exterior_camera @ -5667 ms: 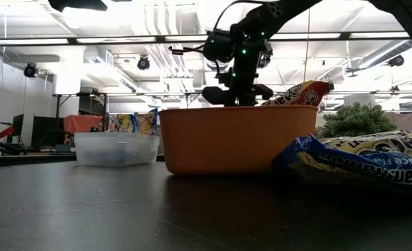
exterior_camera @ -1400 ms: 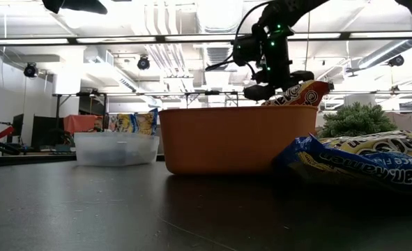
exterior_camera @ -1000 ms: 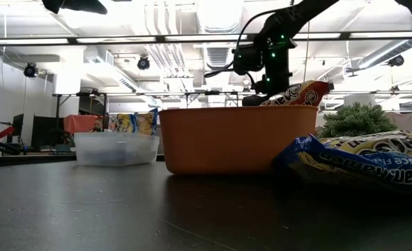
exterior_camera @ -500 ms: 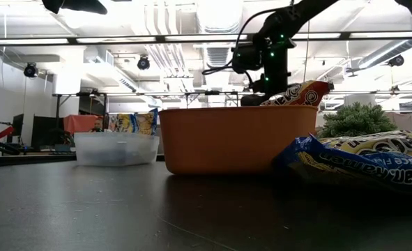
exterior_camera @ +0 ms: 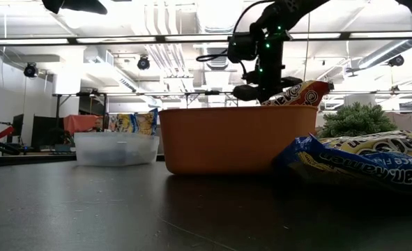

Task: Sort Maruchan noodles
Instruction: Adjust the orange noodle packets, then put the right blue noodle packet into the transparent bin

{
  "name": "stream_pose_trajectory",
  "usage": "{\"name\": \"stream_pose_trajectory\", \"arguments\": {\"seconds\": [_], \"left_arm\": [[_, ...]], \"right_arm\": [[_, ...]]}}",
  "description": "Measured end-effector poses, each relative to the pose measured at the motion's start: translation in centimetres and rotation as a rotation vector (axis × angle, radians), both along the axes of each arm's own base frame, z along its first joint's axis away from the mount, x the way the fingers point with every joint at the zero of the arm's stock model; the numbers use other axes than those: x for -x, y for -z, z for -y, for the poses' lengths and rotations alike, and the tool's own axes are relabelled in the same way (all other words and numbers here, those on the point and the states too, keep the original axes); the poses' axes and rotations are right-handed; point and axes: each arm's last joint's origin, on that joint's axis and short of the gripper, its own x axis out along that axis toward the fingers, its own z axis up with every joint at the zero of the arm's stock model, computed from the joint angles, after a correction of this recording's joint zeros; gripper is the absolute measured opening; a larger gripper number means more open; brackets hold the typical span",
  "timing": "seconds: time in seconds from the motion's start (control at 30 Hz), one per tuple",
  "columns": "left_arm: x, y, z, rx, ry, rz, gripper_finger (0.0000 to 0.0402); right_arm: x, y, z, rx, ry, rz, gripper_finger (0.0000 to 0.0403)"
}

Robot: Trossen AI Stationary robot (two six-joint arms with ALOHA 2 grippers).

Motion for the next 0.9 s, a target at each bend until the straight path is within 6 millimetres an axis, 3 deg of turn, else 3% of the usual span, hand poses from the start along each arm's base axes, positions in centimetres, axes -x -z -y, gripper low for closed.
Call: {"name": "stream_pose_trajectory", "arguments": {"seconds": [0.33,0.57,0.73,0.9], "left_arm": [[0.0,0.0,0.0,0.0,0.0,0.0,0.0],[0.0,0.0,0.0,0.0,0.0,0.001,0.0],[0.0,0.0,0.0,0.002,0.0,0.004,0.0],[-0.1,-0.1,0.1,0.022,-0.004,0.028,0.0]], "right_arm": [[-0.8,0.2,-0.9,0.03,-0.034,0.012,0.0008],[-0.1,-2.4,-1.6,0.083,-0.037,0.049,0.0008],[0.4,-4.8,-3.9,0.108,-0.105,0.1,0.0008],[0.8,-7.4,-8.0,0.114,-0.251,0.171,0.0008]]}}
